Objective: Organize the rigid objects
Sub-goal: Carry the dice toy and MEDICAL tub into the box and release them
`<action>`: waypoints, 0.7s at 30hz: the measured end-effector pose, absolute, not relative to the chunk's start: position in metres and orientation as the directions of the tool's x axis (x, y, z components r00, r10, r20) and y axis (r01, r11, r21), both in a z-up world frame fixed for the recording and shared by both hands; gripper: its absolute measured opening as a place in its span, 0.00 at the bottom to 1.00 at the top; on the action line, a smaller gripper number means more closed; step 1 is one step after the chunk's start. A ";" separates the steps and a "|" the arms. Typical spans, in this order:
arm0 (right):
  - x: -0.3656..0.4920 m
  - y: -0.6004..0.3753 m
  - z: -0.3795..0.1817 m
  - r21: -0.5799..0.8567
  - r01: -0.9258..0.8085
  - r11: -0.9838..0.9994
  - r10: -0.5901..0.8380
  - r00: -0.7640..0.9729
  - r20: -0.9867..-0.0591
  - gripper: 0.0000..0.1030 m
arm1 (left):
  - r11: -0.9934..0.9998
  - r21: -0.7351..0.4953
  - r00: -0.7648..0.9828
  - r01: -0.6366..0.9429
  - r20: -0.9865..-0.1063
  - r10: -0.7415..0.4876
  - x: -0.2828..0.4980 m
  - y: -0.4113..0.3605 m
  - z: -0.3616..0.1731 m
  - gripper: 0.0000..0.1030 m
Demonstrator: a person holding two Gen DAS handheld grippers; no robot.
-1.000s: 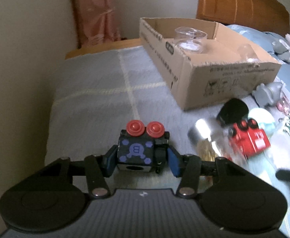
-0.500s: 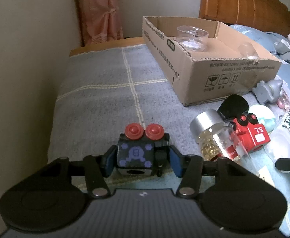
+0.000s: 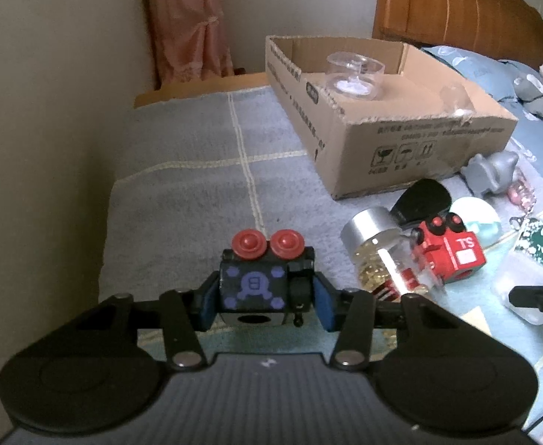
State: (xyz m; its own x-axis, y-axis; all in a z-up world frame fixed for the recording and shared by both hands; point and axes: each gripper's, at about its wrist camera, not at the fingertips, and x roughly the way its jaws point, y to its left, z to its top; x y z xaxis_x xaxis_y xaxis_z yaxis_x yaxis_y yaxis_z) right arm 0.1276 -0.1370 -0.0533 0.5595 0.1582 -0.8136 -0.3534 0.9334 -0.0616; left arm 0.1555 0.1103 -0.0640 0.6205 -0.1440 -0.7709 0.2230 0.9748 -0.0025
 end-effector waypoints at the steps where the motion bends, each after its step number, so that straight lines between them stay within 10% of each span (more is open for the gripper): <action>1: 0.126 -0.138 -0.051 -0.069 -0.360 0.930 0.157 0.562 -0.812 0.84 | 0.975 -0.001 0.622 0.222 -0.770 -0.142 0.153 0.110 -0.061 0.48; 21: 0.127 -0.172 0.014 -0.091 -0.425 0.901 0.225 0.634 -0.740 0.84 | 0.899 0.066 0.686 0.433 -0.672 -0.280 0.161 0.027 0.030 0.48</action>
State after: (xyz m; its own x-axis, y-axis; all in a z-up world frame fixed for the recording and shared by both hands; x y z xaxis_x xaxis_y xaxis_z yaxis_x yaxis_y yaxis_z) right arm 0.1268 -0.1724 0.0143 0.6344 0.2246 -0.7396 -0.4249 0.9007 -0.0909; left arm 0.1605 0.0274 0.0297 0.6859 -0.2804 -0.6715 0.4326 0.8992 0.0663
